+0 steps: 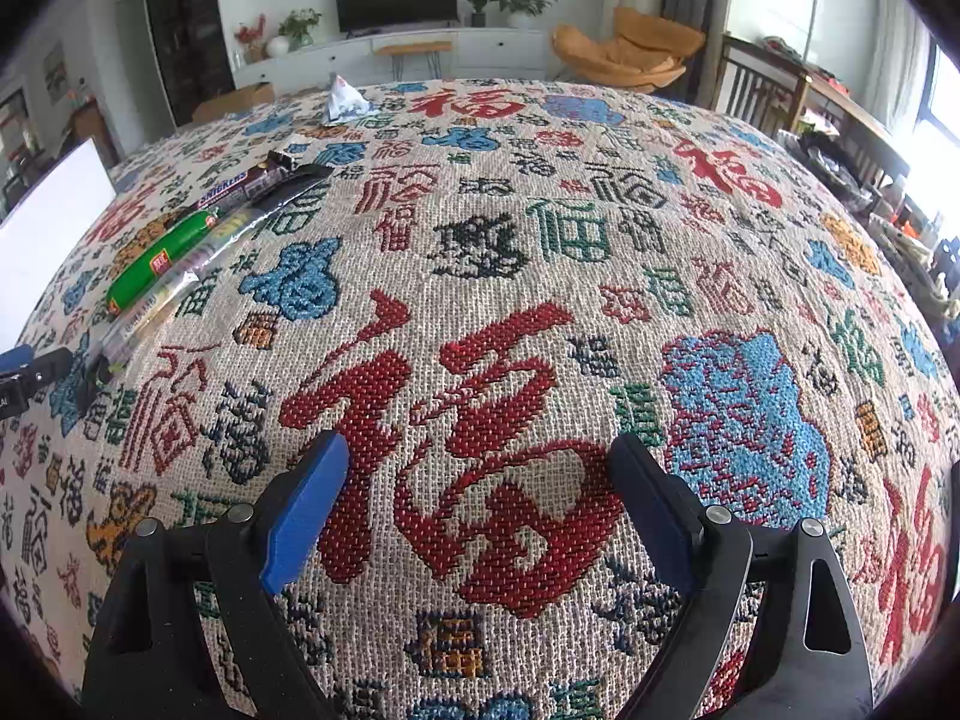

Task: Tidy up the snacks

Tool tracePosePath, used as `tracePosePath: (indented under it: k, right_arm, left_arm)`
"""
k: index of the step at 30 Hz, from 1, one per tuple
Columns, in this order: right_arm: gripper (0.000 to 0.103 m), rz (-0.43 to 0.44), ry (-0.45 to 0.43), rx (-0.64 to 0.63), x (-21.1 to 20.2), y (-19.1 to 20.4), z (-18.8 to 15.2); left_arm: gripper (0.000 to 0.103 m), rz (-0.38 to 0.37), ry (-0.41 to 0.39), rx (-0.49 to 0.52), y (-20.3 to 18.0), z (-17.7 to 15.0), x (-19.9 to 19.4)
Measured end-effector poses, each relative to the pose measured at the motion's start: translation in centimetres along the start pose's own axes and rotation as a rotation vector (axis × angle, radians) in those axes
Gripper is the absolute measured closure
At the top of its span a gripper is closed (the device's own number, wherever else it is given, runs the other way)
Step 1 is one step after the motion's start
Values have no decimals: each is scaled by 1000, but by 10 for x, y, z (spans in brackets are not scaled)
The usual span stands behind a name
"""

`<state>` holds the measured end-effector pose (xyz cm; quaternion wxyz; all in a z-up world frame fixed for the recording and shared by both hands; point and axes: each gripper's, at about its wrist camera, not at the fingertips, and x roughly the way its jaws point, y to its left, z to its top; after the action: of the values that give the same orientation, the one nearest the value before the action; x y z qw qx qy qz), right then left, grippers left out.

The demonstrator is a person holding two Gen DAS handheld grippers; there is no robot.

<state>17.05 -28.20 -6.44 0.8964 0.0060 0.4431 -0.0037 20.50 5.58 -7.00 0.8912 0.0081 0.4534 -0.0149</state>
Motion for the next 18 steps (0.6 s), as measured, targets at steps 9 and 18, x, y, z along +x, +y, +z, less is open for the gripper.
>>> tracePosePath:
  k: [9,18]
  right_arm:
    - [12,-1,0,0,1,0,0]
    - [12,-1,0,0,1,-1,0]
  left_arm:
    - [0,0,0,0,0,0,0]
    - [0,0,0,0,0,0,0]
